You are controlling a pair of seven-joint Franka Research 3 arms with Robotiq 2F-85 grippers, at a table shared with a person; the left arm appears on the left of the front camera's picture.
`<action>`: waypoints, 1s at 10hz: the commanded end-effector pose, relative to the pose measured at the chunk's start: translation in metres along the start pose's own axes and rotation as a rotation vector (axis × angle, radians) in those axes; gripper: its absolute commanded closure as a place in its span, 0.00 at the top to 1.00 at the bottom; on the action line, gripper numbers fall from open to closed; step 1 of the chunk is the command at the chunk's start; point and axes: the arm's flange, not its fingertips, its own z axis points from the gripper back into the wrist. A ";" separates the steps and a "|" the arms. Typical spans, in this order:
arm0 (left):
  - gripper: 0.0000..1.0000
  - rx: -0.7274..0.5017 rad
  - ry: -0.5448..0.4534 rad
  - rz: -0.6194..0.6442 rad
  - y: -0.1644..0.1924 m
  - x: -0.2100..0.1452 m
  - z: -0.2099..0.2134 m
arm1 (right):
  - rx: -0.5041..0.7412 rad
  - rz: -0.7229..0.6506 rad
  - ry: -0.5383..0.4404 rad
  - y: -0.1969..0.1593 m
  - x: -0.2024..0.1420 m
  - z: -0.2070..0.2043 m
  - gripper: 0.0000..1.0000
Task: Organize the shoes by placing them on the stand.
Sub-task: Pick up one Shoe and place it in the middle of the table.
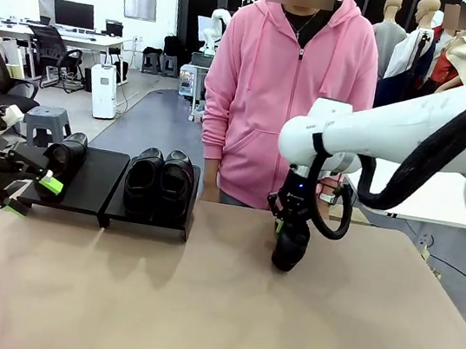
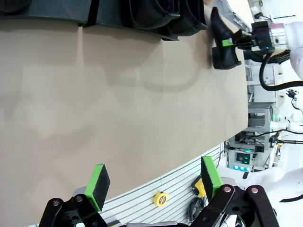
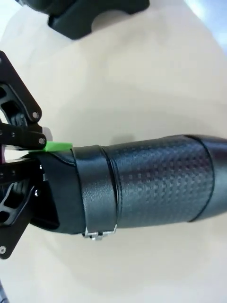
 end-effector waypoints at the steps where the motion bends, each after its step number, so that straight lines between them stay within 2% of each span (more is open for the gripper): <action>1: 1.00 0.003 0.004 -0.017 0.003 -0.001 0.003 | 0.120 0.051 0.009 -0.036 -0.060 0.064 0.00; 2: 1.00 0.003 0.004 -0.017 0.003 -0.001 0.003 | 0.123 0.079 0.042 -0.047 -0.104 0.087 0.00; 3: 1.00 0.003 0.004 -0.017 0.003 -0.001 0.003 | 0.088 0.218 0.091 -0.055 -0.159 0.098 0.00; 5: 1.00 0.003 0.004 -0.017 0.003 -0.001 0.003 | 0.055 0.302 0.135 -0.068 -0.226 0.083 0.00; 6: 1.00 0.003 0.004 -0.017 0.003 -0.001 0.003 | 0.058 0.330 0.133 -0.069 -0.237 0.075 0.00; 7: 1.00 0.003 0.004 -0.017 0.003 -0.001 0.003 | 0.063 0.340 0.141 -0.067 -0.224 0.076 0.00; 8: 1.00 0.003 0.004 -0.017 0.003 -0.001 0.003 | 0.030 0.288 0.151 -0.064 -0.238 0.080 0.00; 10: 1.00 0.003 0.004 -0.017 0.003 -0.001 0.003 | 0.030 0.288 0.151 -0.064 -0.238 0.080 0.00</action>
